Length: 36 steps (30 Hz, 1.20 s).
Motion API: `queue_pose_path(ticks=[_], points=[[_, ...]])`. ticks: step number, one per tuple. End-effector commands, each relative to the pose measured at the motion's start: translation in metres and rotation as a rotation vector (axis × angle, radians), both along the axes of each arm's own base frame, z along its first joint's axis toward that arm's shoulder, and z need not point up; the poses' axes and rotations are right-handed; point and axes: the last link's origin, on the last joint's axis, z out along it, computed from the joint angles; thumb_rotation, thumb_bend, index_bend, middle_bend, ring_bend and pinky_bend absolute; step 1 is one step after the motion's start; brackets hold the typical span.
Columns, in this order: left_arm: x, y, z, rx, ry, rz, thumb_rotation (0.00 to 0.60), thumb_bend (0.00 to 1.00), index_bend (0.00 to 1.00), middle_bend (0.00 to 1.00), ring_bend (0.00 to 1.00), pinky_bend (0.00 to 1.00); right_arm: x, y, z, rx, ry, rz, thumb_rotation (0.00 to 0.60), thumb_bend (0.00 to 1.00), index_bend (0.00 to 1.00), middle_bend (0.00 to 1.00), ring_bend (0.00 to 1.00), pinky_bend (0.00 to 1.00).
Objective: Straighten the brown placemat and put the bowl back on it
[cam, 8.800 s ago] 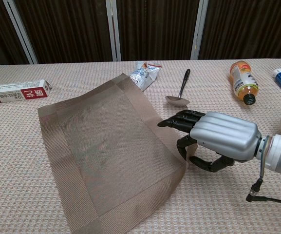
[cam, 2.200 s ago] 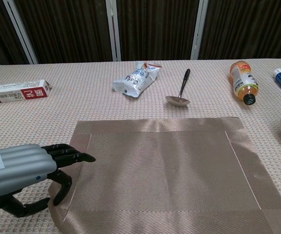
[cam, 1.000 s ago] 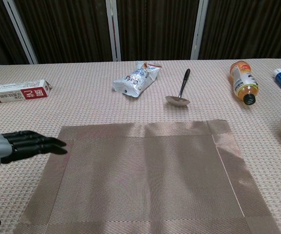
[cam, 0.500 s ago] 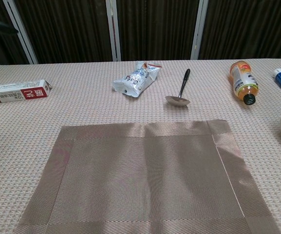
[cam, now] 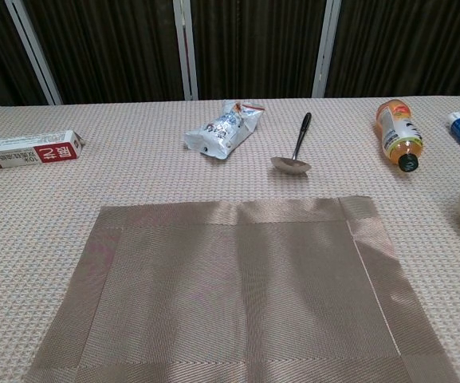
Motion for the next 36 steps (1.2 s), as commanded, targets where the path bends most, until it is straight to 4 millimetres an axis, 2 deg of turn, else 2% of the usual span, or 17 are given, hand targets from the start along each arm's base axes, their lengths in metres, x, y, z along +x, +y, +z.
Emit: queue_pose_path(ticks=[1, 3, 5, 7, 9, 15, 19, 23, 27, 32, 36], points=[[-0.002, -0.002, 0.004, 0.007, 0.006, 0.004, 0.6, 0.0, 0.0, 0.0, 0.0, 0.0, -0.002, -0.006, -0.008, 0.0, 0.004, -0.003, 0.6, 0.06, 0.29, 0.0, 0.0, 0.0], [-0.005, -0.004, 0.009, 0.022, 0.003, 0.014, 0.6, 0.0, 0.0, 0.0, 0.0, 0.0, -0.002, -0.011, -0.013, -0.01, 0.013, 0.009, 0.6, 0.23, 0.41, 0.0, 0.0, 0.0], [-0.007, -0.005, 0.013, 0.033, -0.003, 0.023, 0.6, 0.0, 0.0, 0.0, 0.0, 0.0, -0.003, -0.017, -0.018, -0.028, 0.036, 0.027, 0.6, 0.32, 0.56, 0.0, 0.0, 0.0], [-0.01, -0.008, 0.019, 0.049, -0.013, 0.032, 0.6, 0.0, 0.0, 0.0, 0.0, 0.0, -0.005, -0.023, -0.025, -0.045, 0.058, 0.048, 0.6, 0.36, 0.71, 0.0, 0.0, 0.0], [-0.012, -0.01, 0.023, 0.058, -0.014, 0.035, 0.6, 0.0, 0.0, 0.0, 0.0, 0.0, -0.005, -0.026, -0.028, -0.058, 0.065, 0.063, 0.6, 0.37, 0.77, 0.0, 0.0, 0.0], [-0.02, -0.015, 0.033, 0.08, -0.02, 0.054, 0.6, 0.0, 0.0, 0.0, 0.0, 0.0, 0.004, -0.029, -0.026, -0.111, 0.024, 0.137, 0.6, 0.37, 0.77, 0.0, 0.0, 0.0], [-0.02, -0.015, 0.034, 0.076, -0.026, 0.053, 0.6, 0.0, 0.0, 0.0, 0.0, 0.0, 0.018, -0.029, -0.02, -0.146, -0.022, 0.205, 0.6, 0.37, 0.78, 0.0, 0.0, 0.0], [-0.021, -0.015, 0.034, 0.071, -0.028, 0.053, 0.6, 0.0, 0.0, 0.0, 0.0, 0.0, 0.045, -0.033, -0.012, -0.159, -0.052, 0.327, 0.6, 0.37, 0.78, 0.0, 0.0, 0.0], [-0.023, -0.015, 0.034, 0.07, -0.026, 0.059, 0.6, 0.0, 0.0, 0.0, 0.0, 0.0, 0.077, -0.035, -0.009, -0.094, -0.07, 0.452, 0.6, 0.37, 0.78, 0.0, 0.0, 0.0], [-0.024, -0.015, 0.035, 0.071, -0.028, 0.063, 0.6, 0.0, 0.0, 0.0, 0.0, 0.0, 0.123, -0.032, -0.025, 0.071, -0.073, 0.601, 0.6, 0.37, 0.78, 0.0, 0.0, 0.0], [-0.025, -0.015, 0.036, 0.072, -0.03, 0.067, 0.6, 0.0, 0.0, 0.0, 0.0, 0.0, 0.15, -0.03, -0.043, 0.161, -0.043, 0.695, 0.6, 0.37, 0.78, 0.0, 0.0, 0.0]])
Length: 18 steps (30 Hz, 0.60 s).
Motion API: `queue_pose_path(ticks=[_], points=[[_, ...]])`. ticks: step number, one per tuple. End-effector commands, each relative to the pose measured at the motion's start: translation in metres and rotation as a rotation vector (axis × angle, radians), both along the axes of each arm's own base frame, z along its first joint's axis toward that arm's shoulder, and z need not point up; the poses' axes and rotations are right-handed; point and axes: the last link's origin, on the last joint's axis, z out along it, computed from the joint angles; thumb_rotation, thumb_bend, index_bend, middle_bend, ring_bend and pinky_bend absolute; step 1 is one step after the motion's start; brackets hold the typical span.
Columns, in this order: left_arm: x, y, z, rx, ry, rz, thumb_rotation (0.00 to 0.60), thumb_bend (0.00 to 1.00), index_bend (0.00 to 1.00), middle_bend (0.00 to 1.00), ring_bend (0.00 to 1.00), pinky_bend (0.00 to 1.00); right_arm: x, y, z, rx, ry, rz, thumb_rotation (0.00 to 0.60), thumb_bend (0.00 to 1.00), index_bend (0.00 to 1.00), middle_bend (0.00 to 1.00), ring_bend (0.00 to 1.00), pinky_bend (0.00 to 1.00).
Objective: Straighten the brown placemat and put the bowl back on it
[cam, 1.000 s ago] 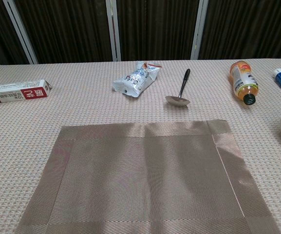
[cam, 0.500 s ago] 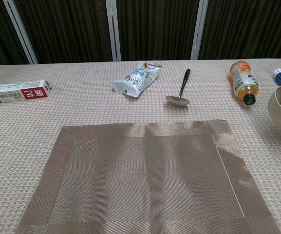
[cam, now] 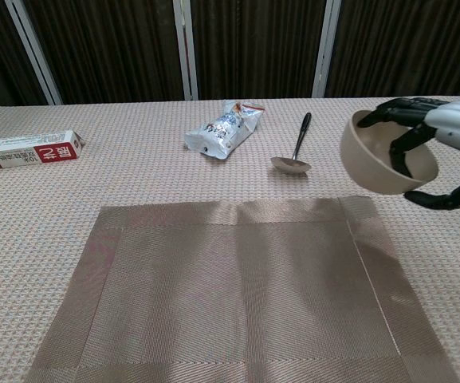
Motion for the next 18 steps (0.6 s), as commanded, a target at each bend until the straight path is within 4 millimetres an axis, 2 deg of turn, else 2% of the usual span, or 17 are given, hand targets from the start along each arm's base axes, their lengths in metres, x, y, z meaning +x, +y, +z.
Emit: queue_pose_path(ticks=[1, 6, 11, 18], points=[[-0.001, 0.0, 0.001, 0.002, 0.0, 0.003, 0.6, 0.0, 0.0, 0.0, 0.0, 0.0, 0.031, 0.004, -0.019, 0.085, 0.068, 0.118, 0.6, 0.37, 0.78, 0.0, 0.0, 0.0], [-0.002, 0.001, 0.001, 0.001, 0.002, 0.011, 0.6, 0.0, 0.0, 0.0, 0.0, 0.0, 0.056, 0.009, -0.045, 0.153, 0.128, 0.211, 0.6, 0.37, 0.78, 0.0, 0.0, 0.0], [-0.004, 0.001, 0.002, 0.005, 0.001, 0.019, 0.6, 0.0, 0.0, 0.0, 0.0, 0.0, 0.063, 0.014, -0.062, 0.179, 0.176, 0.254, 0.6, 0.37, 0.78, 0.0, 0.0, 0.0], [-0.005, 0.0, 0.003, 0.001, -0.005, 0.022, 0.6, 0.0, 0.0, 0.0, 0.0, 0.0, 0.067, 0.011, -0.086, 0.154, 0.221, 0.272, 0.6, 0.37, 0.76, 0.0, 0.0, 0.0]])
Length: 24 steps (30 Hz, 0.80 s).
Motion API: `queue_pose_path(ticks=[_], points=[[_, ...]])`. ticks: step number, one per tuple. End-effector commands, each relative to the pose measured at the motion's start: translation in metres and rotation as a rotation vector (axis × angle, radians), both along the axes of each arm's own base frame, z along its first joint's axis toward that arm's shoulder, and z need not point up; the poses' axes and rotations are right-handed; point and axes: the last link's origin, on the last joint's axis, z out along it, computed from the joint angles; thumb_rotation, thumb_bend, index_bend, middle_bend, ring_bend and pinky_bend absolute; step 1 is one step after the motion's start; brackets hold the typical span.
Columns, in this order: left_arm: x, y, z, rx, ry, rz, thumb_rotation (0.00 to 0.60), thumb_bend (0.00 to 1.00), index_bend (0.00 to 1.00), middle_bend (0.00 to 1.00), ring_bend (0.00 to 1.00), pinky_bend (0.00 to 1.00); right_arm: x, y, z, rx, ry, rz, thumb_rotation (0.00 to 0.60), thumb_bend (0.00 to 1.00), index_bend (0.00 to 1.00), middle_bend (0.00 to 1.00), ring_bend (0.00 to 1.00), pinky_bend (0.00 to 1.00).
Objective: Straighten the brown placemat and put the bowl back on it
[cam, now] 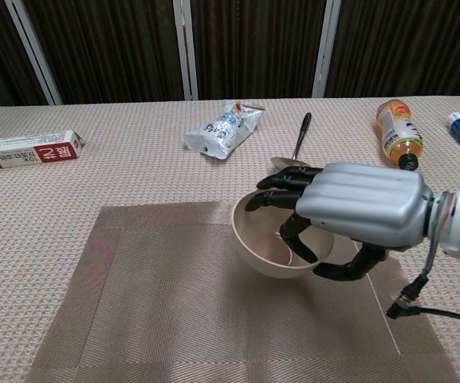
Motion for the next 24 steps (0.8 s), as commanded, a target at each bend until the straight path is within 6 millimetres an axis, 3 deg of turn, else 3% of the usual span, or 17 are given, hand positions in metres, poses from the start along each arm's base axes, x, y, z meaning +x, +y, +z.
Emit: queue_pose_path(ticks=[1, 2, 4, 6, 8, 15, 19, 22, 24], points=[[0.0, 0.0, 0.0, -0.003, -0.001, -0.001, 0.6, 0.0, 0.0, 0.0, 0.0, 0.0, 0.003, -0.002, -0.011, -0.013, 0.013, 0.004, 0.6, 0.36, 0.75, 0.0, 0.0, 0.0], [0.0, 0.0, 0.0, -0.003, -0.001, -0.001, 0.6, 0.0, 0.0, 0.0, 0.0, 0.0, 0.004, -0.002, -0.013, -0.01, 0.011, 0.0, 0.6, 0.34, 0.66, 0.0, 0.0, 0.0], [0.001, 0.0, -0.001, -0.004, -0.001, -0.003, 0.6, 0.0, 0.0, 0.0, 0.0, 0.0, 0.005, -0.002, -0.015, -0.01, 0.015, 0.001, 0.6, 0.2, 0.25, 0.0, 0.0, 0.0], [0.001, 0.0, -0.001, -0.005, -0.001, -0.003, 0.6, 0.0, 0.0, 0.0, 0.0, 0.0, 0.005, -0.002, -0.016, -0.004, 0.021, 0.001, 0.6, 0.06, 0.01, 0.0, 0.0, 0.0], [0.001, -0.001, -0.001, -0.008, -0.003, -0.002, 0.6, 0.0, 0.0, 0.0, 0.0, 0.0, 0.006, 0.0, -0.016, 0.01, 0.021, -0.011, 0.6, 0.0, 0.0, 0.0, 0.0, 0.0], [0.001, -0.004, 0.0, -0.008, -0.005, -0.002, 0.6, 0.0, 0.0, 0.0, 0.0, 0.0, 0.008, 0.005, 0.007, -0.023, -0.032, -0.032, 0.6, 0.0, 0.0, 0.0, 0.0, 0.0], [0.0, -0.009, 0.001, -0.002, -0.004, -0.002, 0.6, 0.0, 0.0, 0.0, 0.0, 0.0, -0.002, 0.01, 0.041, -0.092, -0.079, -0.057, 0.6, 0.0, 0.0, 0.0, 0.0, 0.0], [0.0, -0.014, 0.003, 0.013, 0.01, -0.004, 0.6, 0.0, 0.0, 0.0, 0.0, 0.0, -0.018, 0.014, 0.071, -0.171, -0.105, -0.09, 0.6, 0.0, 0.0, 0.0, 0.0, 0.0], [-0.001, -0.02, 0.004, 0.025, 0.027, -0.001, 0.6, 0.0, 0.0, 0.0, 0.0, 0.0, -0.039, 0.014, 0.1, -0.263, -0.132, -0.147, 0.6, 0.0, 0.0, 0.0, 0.0, 0.0]])
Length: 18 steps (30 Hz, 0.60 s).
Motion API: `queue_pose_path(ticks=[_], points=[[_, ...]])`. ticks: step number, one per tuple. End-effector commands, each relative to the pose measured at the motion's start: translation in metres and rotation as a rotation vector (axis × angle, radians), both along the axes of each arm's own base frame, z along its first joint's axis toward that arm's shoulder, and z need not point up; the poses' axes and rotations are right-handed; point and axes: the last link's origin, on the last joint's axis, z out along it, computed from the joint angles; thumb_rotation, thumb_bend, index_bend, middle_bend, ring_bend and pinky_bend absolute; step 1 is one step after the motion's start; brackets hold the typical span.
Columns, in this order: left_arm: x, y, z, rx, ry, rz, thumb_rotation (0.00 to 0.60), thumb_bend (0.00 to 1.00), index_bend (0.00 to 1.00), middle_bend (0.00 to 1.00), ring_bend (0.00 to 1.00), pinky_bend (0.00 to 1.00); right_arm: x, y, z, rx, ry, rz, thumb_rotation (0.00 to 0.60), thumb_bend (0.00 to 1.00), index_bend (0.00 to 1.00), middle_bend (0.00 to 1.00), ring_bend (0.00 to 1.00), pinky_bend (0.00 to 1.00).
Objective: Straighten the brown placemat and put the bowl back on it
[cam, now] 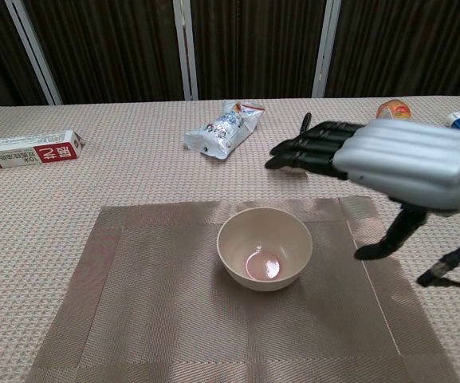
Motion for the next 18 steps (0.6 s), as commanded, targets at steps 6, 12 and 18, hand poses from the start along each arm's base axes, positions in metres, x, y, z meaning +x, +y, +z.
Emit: queue_pose_path(ticks=[6, 12, 18], points=[[-0.006, -0.026, -0.002, 0.018, 0.045, 0.033, 0.6, 0.0, 0.0, 0.0, 0.0, 0.0, -0.089, 0.015, 0.106, -0.301, -0.166, -0.31, 0.6, 0.0, 0.0, 0.0, 0.0, 0.0], [-0.013, -0.044, -0.003, 0.033, 0.077, 0.061, 0.6, 0.0, 0.0, 0.0, 0.0, 0.0, -0.137, 0.033, 0.139, -0.411, -0.266, -0.505, 0.6, 0.0, 0.0, 0.0, 0.0, 0.0], [-0.018, -0.055, -0.001, 0.048, 0.093, 0.077, 0.6, 0.0, 0.0, 0.0, 0.0, 0.0, -0.157, 0.052, 0.148, -0.452, -0.321, -0.585, 0.6, 0.0, 0.0, 0.0, 0.0, 0.0]])
